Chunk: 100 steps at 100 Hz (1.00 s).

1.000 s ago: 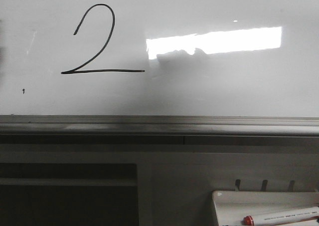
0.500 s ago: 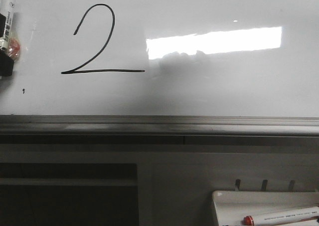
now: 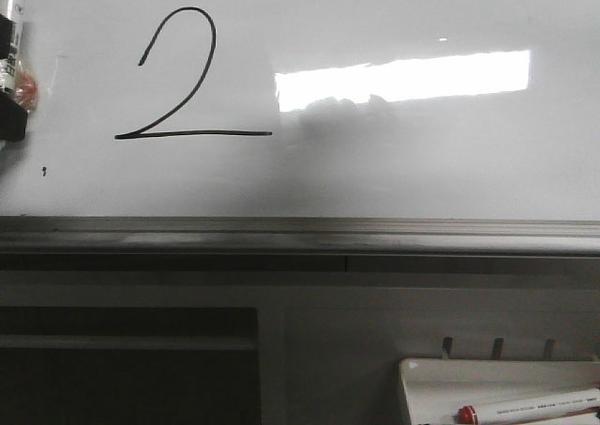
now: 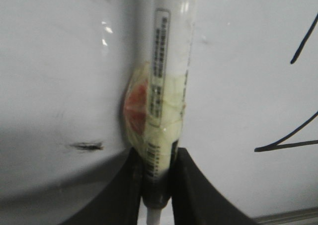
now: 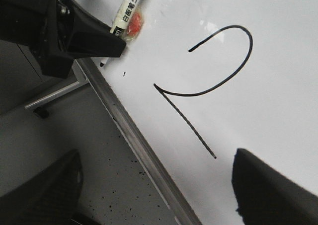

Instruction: Write number 2 on whiteboard

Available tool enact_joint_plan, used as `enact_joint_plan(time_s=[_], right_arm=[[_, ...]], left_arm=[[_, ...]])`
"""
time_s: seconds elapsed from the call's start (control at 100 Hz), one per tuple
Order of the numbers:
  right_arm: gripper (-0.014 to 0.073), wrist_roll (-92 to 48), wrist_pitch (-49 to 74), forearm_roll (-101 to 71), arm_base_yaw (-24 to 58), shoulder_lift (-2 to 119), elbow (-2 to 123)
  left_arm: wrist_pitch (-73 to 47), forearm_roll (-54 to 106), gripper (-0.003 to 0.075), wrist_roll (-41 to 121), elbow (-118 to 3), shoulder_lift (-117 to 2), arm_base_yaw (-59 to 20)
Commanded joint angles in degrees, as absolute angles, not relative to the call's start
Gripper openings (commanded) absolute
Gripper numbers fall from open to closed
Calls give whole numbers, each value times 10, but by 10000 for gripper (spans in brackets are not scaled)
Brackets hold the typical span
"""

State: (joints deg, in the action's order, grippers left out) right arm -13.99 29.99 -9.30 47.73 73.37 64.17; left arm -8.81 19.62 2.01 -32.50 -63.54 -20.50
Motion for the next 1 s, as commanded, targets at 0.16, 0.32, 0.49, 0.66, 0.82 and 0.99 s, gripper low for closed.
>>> enact_joint_plan(time_s=[0.16,0.32,0.49,0.66,0.82,0.99], right_arm=[[545,-139,261,-93,474,715,661],[545,-139,261,-93,474,715,661],[545,-139,261,-93,474,715,661],[545,-139,261,-93,474,715,661],[545,-139,261,-93,474,715,661],[545,-139,261,-93,474,715,661]], left_arm=[[-59,206,-20,21,-368,-630,-234],[-46,206,-20,21,-370,-642,-238],[-46,220,-20,21,-371,-660,-236],[-37,233,-20,21,-371,-677,-236],[-36,233,-20,21,-371,-677,-236],[-36,233,-18,21,-371,-676,-236]])
